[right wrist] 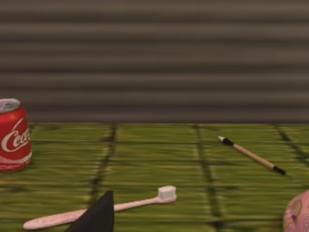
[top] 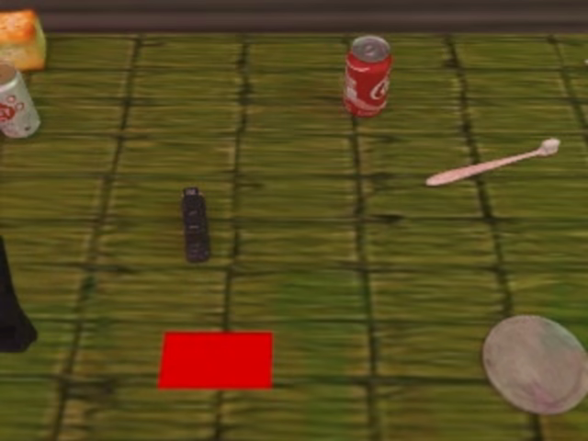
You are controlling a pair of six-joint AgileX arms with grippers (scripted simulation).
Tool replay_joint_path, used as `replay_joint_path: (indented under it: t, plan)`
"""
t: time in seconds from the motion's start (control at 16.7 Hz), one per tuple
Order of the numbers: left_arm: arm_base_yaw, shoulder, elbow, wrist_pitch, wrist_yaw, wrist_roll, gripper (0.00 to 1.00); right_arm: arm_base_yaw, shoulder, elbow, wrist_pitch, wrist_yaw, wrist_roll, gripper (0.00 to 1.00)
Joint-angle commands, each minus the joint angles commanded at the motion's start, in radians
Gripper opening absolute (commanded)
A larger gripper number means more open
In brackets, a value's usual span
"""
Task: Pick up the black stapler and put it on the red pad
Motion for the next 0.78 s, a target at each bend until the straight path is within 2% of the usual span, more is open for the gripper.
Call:
replay_joint_path:
  t: [0.36, 0.54, 0.78]
  plan:
    - [-0.026, 0.1, 0.102, -0.077, 0.005, -0.033, 1.0, 0.0, 0.0, 0.0, 0.0, 0.0, 0.0, 1.0]
    - [-0.062, 0.285, 0.288, -0.204, 0.006, -0.085, 1.0, 0.0, 0.0, 0.0, 0.0, 0.0, 0.0, 1.0]
    - [-0.123, 0.673, 0.646, -0.441, 0.002, -0.174, 1.0, 0.0, 0.0, 0.0, 0.0, 0.0, 0.0, 1.0]
